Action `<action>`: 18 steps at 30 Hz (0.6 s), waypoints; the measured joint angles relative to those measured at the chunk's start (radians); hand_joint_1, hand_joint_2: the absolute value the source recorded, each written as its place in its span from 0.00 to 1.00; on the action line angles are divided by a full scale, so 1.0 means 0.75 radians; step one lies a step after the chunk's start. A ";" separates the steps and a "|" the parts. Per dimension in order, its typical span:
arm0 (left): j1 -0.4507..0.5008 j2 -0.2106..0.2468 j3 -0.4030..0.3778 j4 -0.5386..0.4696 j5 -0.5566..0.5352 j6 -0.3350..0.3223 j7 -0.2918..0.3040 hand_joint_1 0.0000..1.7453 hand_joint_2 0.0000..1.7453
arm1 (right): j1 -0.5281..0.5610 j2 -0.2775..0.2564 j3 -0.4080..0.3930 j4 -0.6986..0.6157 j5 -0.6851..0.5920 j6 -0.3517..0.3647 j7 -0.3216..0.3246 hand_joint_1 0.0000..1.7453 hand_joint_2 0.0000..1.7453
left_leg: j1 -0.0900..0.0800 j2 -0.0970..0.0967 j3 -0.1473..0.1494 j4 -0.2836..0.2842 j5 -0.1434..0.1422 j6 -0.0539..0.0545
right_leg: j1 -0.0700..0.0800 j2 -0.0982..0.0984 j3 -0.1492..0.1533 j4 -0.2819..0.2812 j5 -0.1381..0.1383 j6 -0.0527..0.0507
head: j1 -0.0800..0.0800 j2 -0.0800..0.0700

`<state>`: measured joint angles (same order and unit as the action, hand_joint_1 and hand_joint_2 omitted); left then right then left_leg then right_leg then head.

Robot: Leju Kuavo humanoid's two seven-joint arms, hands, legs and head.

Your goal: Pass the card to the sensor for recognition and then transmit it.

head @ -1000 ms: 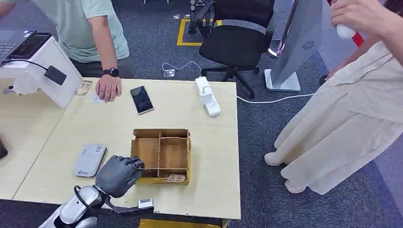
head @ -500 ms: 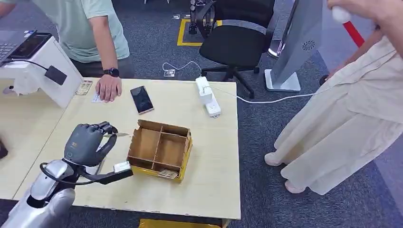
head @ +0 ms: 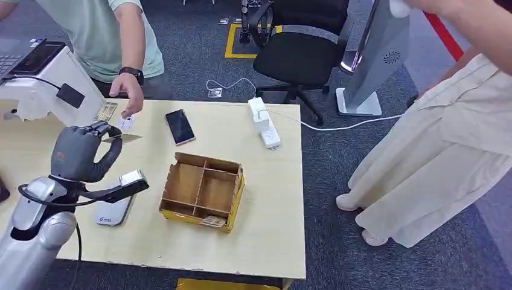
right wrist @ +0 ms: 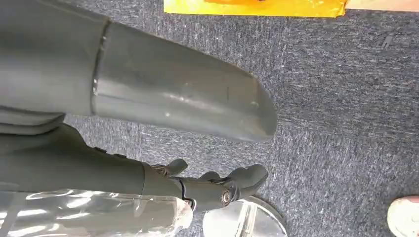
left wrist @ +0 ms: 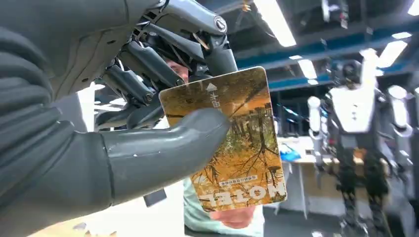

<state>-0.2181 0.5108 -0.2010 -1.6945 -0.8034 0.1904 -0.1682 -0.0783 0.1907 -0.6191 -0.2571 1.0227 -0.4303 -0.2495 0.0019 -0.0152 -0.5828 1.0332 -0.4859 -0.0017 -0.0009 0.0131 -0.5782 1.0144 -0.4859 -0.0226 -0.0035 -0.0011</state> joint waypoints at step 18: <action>-0.162 -0.196 0.061 0.190 -0.041 0.308 0.071 1.00 1.00 | 0.016 0.014 0.024 0.011 -0.001 -0.082 0.005 0.00 0.00 | 0.000 0.000 0.000 0.000 0.000 0.000 | 0.000 0.000 0.000 0.000 0.001 -0.001 | -0.001 0.000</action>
<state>-0.3392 0.3639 -0.1553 -1.5518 -0.8343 0.4217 -0.1148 -0.0661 0.2014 -0.6012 -0.2487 1.0216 -0.4918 -0.2457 0.0017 -0.0152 -0.5827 1.0335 -0.4858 -0.0016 -0.0010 0.0131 -0.5781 1.0143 -0.4852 -0.0233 -0.0042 -0.0011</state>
